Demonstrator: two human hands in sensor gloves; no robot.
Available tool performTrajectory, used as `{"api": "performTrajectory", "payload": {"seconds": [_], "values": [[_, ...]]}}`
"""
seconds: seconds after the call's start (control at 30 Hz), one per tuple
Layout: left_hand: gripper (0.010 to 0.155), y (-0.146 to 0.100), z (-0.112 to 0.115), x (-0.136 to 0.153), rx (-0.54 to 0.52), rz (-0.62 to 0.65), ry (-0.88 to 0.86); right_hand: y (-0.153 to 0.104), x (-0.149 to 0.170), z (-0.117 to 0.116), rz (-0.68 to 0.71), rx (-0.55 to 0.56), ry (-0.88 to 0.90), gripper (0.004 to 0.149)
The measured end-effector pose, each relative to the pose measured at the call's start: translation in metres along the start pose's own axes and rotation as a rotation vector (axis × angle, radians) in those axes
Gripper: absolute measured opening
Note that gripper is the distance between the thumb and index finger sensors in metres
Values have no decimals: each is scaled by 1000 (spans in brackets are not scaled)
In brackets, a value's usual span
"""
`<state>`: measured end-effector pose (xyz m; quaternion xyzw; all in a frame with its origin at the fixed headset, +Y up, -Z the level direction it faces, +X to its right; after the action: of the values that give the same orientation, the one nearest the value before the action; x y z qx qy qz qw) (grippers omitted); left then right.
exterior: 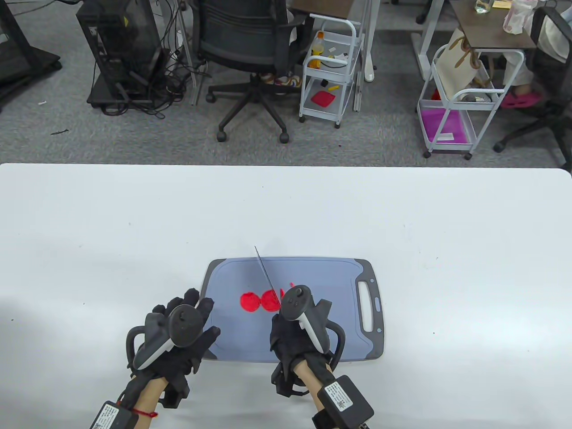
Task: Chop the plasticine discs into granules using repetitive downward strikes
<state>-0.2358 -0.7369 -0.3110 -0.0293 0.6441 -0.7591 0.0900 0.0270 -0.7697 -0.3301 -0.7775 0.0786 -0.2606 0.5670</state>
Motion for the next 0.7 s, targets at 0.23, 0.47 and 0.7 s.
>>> {"api": "performTrajectory", "payload": {"seconds": [0.23, 0.47, 0.7], "values": [[71, 1, 0, 1, 1, 0, 5, -4, 12, 1, 35, 57, 122, 43], [71, 1, 0, -1, 3, 1, 9, -3, 13, 4, -45, -31, 78, 44], [71, 1, 2, -1, 12, 4, 11, 9, 4, 1, -62, -10, 94, 44]]}}
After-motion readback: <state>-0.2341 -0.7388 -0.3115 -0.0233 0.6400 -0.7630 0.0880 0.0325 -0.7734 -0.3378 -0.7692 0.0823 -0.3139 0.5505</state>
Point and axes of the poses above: the tracker on the back of each hand, its own x axis roughly to the little-finger side, its own y axis roughly from the wrist to the fingertips, z = x × y, the point moved 5 cm from there along y, roughly from the wrist to the fingertips, and after that the axes turned 1 degree about -x, right-handed, at the moved point
